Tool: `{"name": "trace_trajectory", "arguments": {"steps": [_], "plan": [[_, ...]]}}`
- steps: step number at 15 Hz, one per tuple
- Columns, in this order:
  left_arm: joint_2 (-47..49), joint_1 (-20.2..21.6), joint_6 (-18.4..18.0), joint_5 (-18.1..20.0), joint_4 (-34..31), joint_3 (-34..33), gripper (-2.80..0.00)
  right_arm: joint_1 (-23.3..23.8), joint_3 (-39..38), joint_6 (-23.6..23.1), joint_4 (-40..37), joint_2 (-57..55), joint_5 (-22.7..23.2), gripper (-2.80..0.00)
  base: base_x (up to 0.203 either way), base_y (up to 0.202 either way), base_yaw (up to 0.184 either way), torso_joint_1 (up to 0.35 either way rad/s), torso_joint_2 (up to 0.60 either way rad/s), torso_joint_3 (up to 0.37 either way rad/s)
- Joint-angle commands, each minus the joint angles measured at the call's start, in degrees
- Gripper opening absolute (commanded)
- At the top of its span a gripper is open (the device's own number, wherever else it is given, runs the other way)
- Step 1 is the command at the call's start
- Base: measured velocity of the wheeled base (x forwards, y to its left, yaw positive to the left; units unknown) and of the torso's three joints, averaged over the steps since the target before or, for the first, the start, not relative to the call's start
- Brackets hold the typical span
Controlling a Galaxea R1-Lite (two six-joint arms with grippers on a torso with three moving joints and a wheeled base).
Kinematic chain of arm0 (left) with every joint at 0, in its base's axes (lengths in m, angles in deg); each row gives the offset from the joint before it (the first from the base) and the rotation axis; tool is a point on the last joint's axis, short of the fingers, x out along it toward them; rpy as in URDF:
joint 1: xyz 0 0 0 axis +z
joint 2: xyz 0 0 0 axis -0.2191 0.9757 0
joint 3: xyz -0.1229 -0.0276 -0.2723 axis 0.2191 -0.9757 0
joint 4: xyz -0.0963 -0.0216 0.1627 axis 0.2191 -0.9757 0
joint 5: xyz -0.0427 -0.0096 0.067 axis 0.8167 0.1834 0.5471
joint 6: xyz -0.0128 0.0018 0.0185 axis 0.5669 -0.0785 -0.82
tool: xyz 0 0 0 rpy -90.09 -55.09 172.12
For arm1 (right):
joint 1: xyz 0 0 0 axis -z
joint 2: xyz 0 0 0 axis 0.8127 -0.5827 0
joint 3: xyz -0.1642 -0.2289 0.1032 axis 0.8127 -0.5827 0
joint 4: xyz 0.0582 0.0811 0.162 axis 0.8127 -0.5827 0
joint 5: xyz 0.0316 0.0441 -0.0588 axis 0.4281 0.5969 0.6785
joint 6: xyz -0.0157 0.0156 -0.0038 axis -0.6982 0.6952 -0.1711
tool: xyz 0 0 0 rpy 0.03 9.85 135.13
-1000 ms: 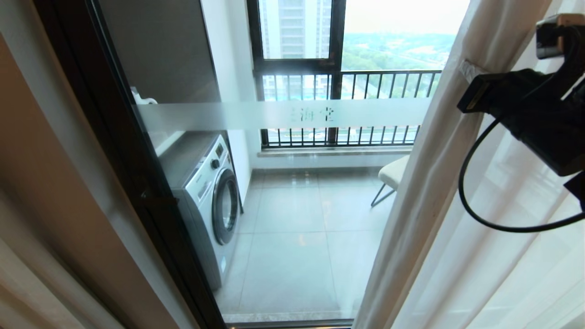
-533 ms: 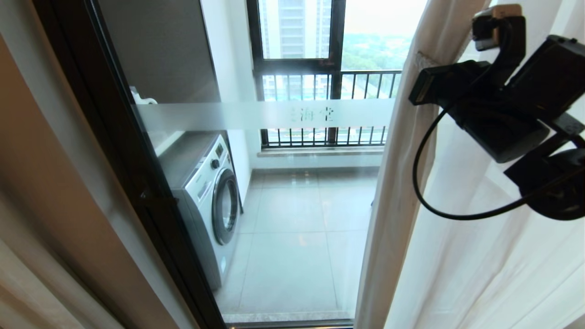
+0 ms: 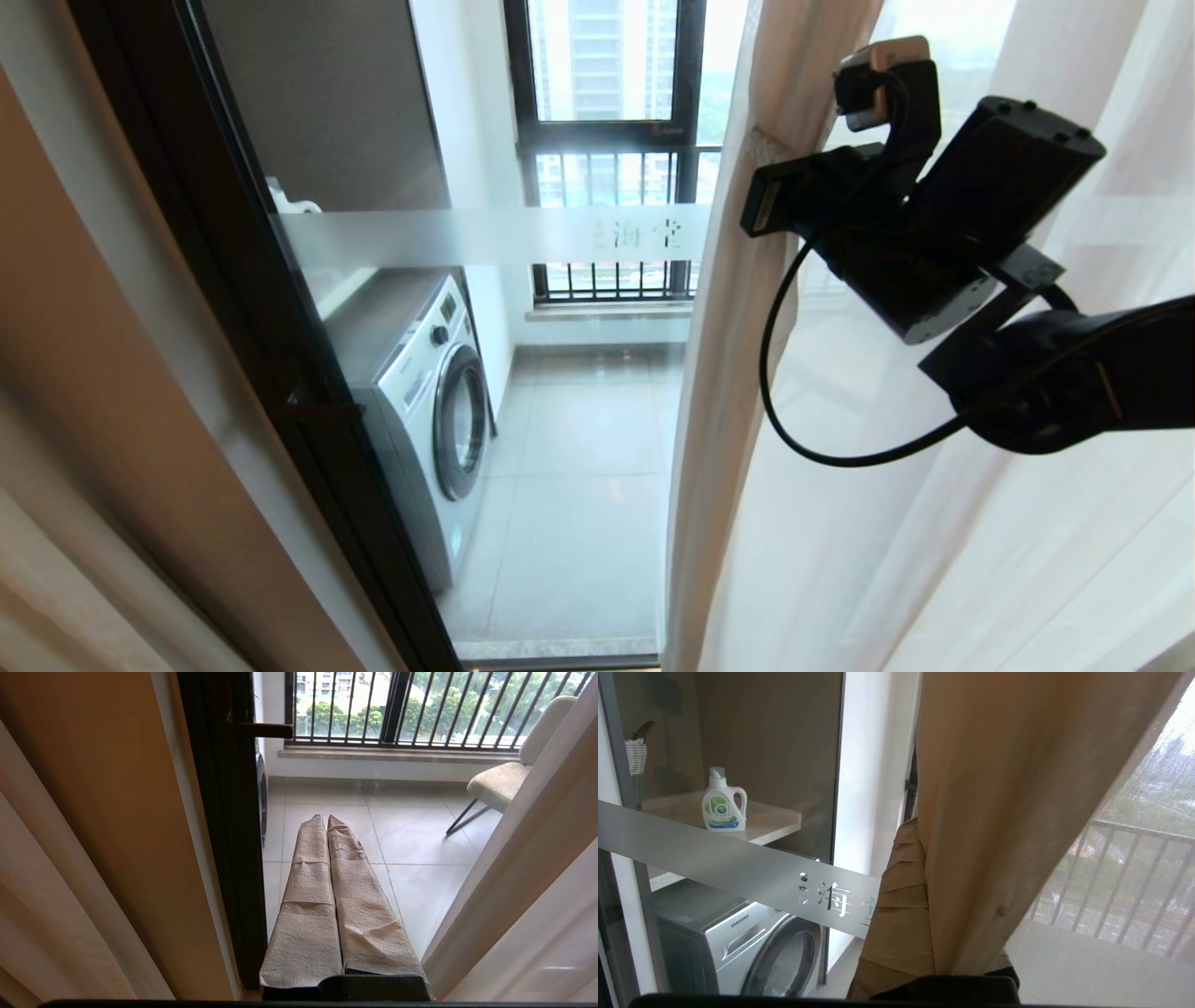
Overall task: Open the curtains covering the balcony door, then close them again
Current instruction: Close the inner curtains on both sides
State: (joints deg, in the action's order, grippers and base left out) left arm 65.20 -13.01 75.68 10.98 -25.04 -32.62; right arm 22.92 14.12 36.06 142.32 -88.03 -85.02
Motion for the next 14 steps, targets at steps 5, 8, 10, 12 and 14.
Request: {"name": "trace_trajectory", "arguments": {"steps": [5,8,10,12,14], "plan": [[-0.02,0.00,0.06,-0.02,0.03,-0.01,-2.80,2.13,-0.22,-0.07,-0.02,1.40,-1.30,-2.80,0.000,0.000,0.000,0.000,0.00,0.000],[-0.02,0.00,0.06,-0.02,0.03,-0.01,-2.80,7.14,-0.28,0.00,-0.47,3.95,-1.65,-2.80,0.000,0.000,0.000,0.000,0.00,0.000],[-0.02,0.00,0.06,-0.02,0.03,-0.01,-2.80,11.14,-0.21,0.08,-0.69,5.76,-1.44,-2.80,0.000,0.000,0.000,0.000,0.00,0.000],[-0.02,0.00,0.06,-0.02,0.03,-0.01,-2.80,15.18,-0.31,0.15,-0.88,7.64,-1.19,-2.80,0.000,0.000,0.000,0.000,0.00,0.000],[-0.02,0.00,0.06,-0.02,0.03,-0.01,-2.80,18.61,-0.48,0.25,-1.08,8.91,-0.85,-2.80,0.000,0.000,0.000,0.000,0.00,0.000]]}}
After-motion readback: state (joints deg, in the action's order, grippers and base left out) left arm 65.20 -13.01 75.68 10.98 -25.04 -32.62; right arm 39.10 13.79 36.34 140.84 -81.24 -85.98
